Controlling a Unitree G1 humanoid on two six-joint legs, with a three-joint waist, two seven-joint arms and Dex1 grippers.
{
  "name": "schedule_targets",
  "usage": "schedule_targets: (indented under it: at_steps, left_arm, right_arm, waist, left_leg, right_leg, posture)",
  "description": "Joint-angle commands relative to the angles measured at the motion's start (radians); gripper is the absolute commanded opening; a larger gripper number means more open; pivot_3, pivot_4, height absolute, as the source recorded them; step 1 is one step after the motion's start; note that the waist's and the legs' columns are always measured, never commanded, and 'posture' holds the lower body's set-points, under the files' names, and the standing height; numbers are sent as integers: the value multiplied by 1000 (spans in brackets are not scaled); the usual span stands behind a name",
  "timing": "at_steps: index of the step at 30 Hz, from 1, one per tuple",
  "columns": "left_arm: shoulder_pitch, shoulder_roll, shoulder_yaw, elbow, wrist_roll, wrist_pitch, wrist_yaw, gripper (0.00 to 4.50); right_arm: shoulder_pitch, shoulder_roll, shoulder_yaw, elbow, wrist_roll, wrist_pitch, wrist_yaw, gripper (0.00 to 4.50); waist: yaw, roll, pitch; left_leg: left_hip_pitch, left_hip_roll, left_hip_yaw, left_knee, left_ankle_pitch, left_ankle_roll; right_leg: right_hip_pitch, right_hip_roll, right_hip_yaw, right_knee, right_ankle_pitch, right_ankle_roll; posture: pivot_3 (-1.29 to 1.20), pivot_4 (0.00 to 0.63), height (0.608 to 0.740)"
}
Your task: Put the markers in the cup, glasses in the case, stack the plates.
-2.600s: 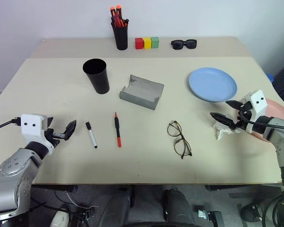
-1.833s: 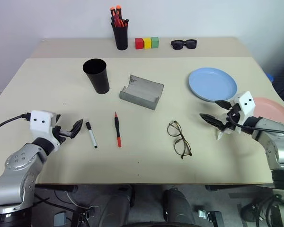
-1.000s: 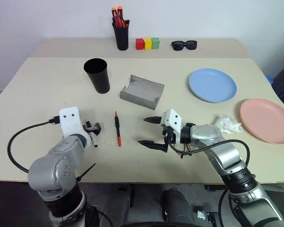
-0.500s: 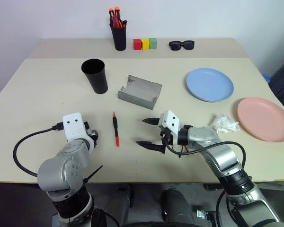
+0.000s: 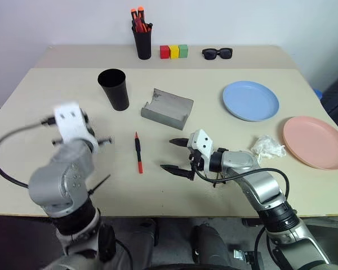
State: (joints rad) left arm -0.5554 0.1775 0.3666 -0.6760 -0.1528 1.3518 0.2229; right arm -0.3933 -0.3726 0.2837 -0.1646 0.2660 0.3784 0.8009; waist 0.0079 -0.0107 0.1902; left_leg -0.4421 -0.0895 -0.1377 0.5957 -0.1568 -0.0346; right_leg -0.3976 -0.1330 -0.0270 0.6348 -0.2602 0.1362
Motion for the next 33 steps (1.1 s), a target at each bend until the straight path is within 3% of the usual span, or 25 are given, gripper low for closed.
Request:
schedule_targets:
  at_steps: [1,9,15,21,31,33]
  left_arm:
    - [-9,107,-91,41,66,-297,-60,29]
    - [-163,155,-172,527,158,-899,-87,29]
    - [-275,140,-192,945,204,-1276,-46,29]
    - [-321,104,-179,1156,180,-1468,-39,29]
    - [-330,66,-176,1344,161,-1581,-28,29]
    - [-333,62,-173,1359,149,-1591,-37,838]
  right_arm:
    - [-90,64,-76,56,-25,-56,-105,4500]
    - [-322,251,-201,260,-50,-135,-349,4500]
    - [-405,330,-207,324,-58,-167,-389,4500]
    - [-355,344,-181,264,-59,-152,-383,4500]
    - [-286,357,-144,168,-52,-99,-382,4500]
    - [-282,356,-139,160,-52,-93,-380,4500]
  waist:
    - [-5,0,0]
    - [0,0,0]
    - [-8,0,0]
    - [-26,0,0]
    - [-34,0,0]
    - [-33,0,0]
  left_leg:
    - [0,0,1,-1,1,0]
    - [1,0,0,-3,4,-1]
    - [0,0,0,-4,5,-2]
    - [0,-1,0,-4,5,-1]
    - [0,0,-1,-3,6,-3]
    - [0,0,-1,-3,6,-3]
  right_leg:
    - [0,0,1,0,0,0]
    - [-1,1,1,0,1,-1]
    - [-3,1,1,2,1,-1]
    - [-6,0,1,8,2,-1]
    - [-8,0,1,14,1,0]
    - [-8,0,1,14,1,0]
  posture:
    - [0,150,740]
    - [0,150,740]
    - [0,150,740]
    - [0,150,740]
    - [0,150,740]
    - [0,150,740]
